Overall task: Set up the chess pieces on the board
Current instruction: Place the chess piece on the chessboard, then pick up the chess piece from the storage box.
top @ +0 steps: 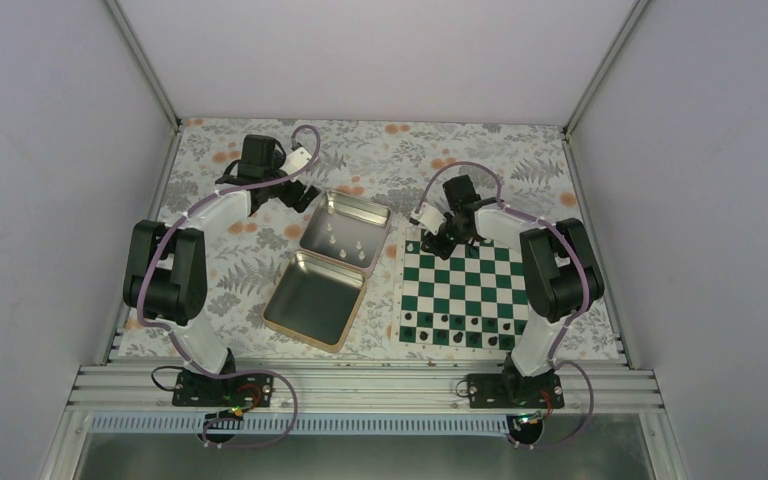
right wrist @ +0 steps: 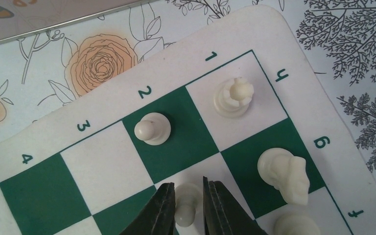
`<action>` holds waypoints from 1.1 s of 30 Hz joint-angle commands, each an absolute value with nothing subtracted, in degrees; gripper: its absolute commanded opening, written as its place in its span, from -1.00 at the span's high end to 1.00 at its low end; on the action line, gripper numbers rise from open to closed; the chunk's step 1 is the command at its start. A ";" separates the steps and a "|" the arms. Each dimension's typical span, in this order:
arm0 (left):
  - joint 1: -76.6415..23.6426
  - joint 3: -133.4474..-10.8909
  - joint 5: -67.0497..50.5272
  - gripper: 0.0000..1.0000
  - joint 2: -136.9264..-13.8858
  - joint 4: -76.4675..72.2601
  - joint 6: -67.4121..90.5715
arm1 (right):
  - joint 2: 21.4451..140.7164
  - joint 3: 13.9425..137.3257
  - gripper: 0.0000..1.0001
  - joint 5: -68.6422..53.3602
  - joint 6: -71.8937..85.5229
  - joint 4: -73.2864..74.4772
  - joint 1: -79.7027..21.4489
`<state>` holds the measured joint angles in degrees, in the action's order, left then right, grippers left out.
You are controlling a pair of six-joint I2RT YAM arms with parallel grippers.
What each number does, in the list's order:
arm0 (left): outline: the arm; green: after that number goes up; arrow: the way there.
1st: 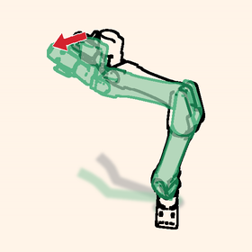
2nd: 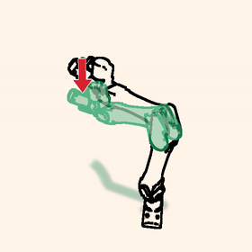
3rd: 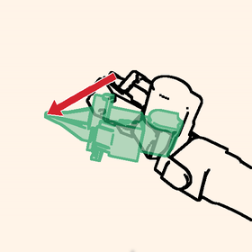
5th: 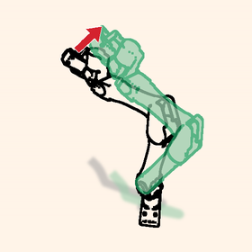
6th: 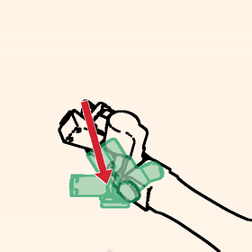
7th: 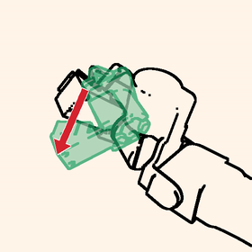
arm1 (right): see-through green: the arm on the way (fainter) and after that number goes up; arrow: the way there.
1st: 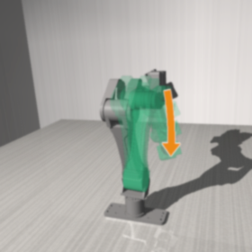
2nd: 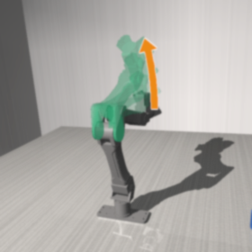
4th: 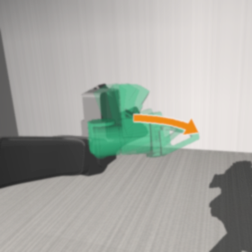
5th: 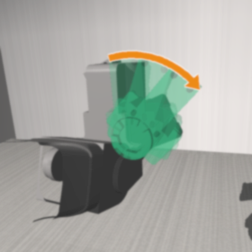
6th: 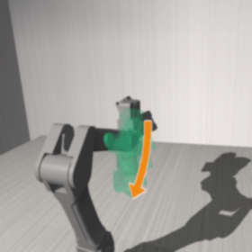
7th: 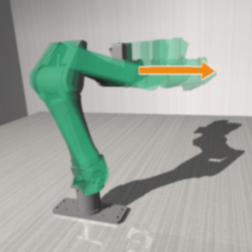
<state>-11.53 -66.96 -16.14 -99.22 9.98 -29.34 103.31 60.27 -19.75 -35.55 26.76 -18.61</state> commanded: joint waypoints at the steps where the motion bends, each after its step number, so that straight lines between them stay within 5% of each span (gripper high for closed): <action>1: -11.78 -67.24 -16.61 -1.00 -98.69 9.49 -29.42 | 101.88 60.91 0.62 -20.26 -36.04 26.88 -18.11; 14: -11.78 -67.23 -16.68 -1.00 -98.38 9.48 -29.61 | 99.02 70.76 0.62 -22.40 -35.74 33.80 -20.88; 33: -11.79 -65.96 -15.27 -1.00 -95.42 8.66 -30.31 | 121.25 95.63 0.62 -23.93 -37.31 38.94 -36.47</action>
<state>-11.53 -66.72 -15.33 -97.36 9.87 -29.56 120.25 94.17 -23.83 -36.01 36.03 -35.09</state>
